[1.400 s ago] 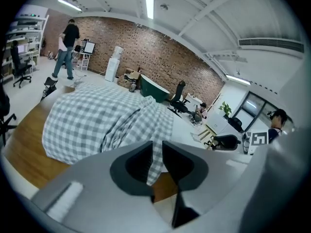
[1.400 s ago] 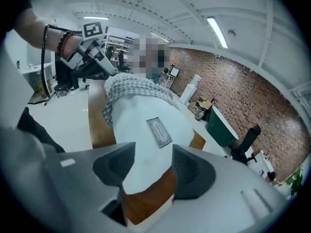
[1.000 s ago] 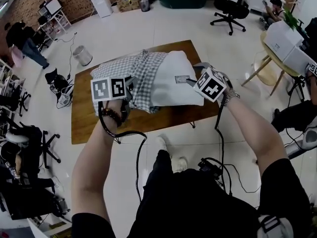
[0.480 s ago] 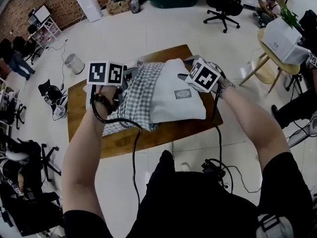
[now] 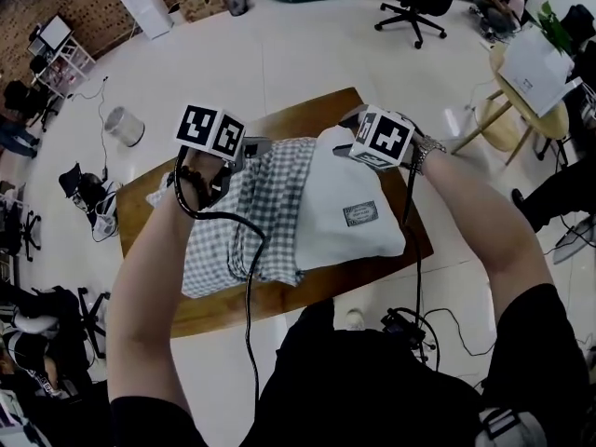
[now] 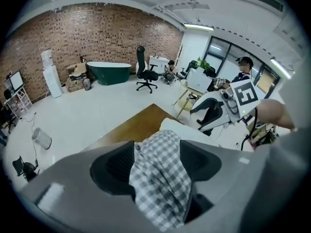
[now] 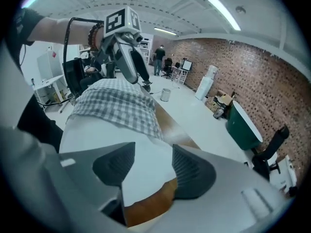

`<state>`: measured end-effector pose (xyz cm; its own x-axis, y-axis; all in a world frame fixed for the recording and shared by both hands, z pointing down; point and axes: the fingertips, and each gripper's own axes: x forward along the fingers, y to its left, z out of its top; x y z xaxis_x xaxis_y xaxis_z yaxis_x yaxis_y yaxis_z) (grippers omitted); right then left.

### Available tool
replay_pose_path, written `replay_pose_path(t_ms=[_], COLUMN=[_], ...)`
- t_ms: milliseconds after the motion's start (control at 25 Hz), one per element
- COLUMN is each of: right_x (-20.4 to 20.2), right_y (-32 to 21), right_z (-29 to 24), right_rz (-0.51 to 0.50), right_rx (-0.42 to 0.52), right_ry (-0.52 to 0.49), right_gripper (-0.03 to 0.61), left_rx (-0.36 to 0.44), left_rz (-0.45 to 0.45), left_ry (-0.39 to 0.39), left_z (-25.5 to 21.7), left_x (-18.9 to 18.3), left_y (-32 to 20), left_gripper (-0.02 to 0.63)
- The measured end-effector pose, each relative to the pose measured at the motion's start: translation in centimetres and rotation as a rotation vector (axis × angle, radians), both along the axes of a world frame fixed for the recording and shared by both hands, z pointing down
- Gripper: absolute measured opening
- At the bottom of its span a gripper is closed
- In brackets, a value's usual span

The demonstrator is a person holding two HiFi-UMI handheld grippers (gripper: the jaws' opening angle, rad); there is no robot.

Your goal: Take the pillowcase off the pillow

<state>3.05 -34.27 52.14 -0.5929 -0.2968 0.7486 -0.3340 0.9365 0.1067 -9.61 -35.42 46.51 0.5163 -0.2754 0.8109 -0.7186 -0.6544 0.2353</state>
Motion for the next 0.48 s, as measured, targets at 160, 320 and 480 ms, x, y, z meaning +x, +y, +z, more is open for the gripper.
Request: replay_pose_path(t_ms=[160, 320, 480], right_x=[-1.5, -2.1, -2.5], right_y=[-2.9, -5.0, -6.8], right_z=[0.8, 2.4, 3.8], right_rz=[-0.065, -0.12, -0.162], right_rx=[-0.089, -0.168, -0.283], right_ry=[0.004, 0.036, 0.059], right_gripper=[0.239, 0.241, 0.275], left_rx=[-0.115, -0.226, -0.298], left_rz=[0.097, 0.194, 0.291], left_ry=[-0.027, -0.045, -0.053], left_z=[2.4, 5.0, 6.9], left_x=[-0.3, -0.5, -0.8], left_y=[-3.2, -4.8, -6.4], left_gripper=[0.304, 0.314, 0.339])
